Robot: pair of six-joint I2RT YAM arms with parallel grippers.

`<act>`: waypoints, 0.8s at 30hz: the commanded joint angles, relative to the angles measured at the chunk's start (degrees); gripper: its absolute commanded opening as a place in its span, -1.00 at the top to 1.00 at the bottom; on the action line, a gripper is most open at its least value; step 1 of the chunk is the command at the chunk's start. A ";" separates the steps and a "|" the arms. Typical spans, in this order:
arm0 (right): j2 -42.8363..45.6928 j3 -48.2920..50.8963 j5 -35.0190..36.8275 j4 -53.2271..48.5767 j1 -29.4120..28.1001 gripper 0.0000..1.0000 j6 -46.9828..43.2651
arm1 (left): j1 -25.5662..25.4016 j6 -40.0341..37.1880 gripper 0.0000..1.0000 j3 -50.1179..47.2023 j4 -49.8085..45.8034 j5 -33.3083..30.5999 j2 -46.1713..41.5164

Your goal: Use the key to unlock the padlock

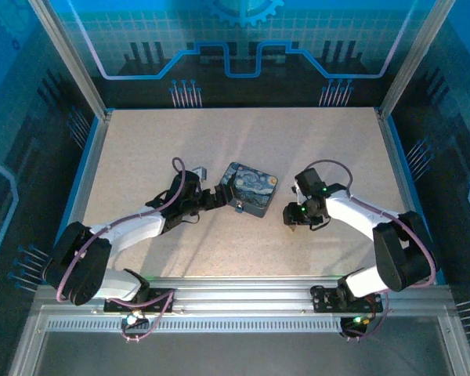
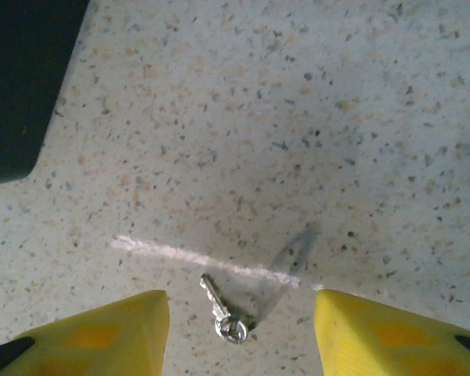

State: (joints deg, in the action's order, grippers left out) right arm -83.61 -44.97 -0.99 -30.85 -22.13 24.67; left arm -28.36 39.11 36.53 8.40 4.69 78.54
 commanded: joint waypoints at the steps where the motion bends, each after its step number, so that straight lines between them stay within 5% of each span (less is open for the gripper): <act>1: -1.99 -1.50 4.44 -1.58 -0.98 -0.04 2.34 | -0.29 0.40 -0.98 -1.20 1.03 -1.17 -0.74; 24: -3.83 0.99 4.77 -2.92 -2.59 0.23 3.68 | -0.18 -0.52 -0.98 -1.38 -0.11 -1.87 -2.25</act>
State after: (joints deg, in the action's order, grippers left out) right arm -88.16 -45.52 5.26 -31.51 -23.42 27.42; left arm -28.36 39.09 35.81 8.47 4.03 77.69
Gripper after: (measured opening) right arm 0.386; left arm 0.989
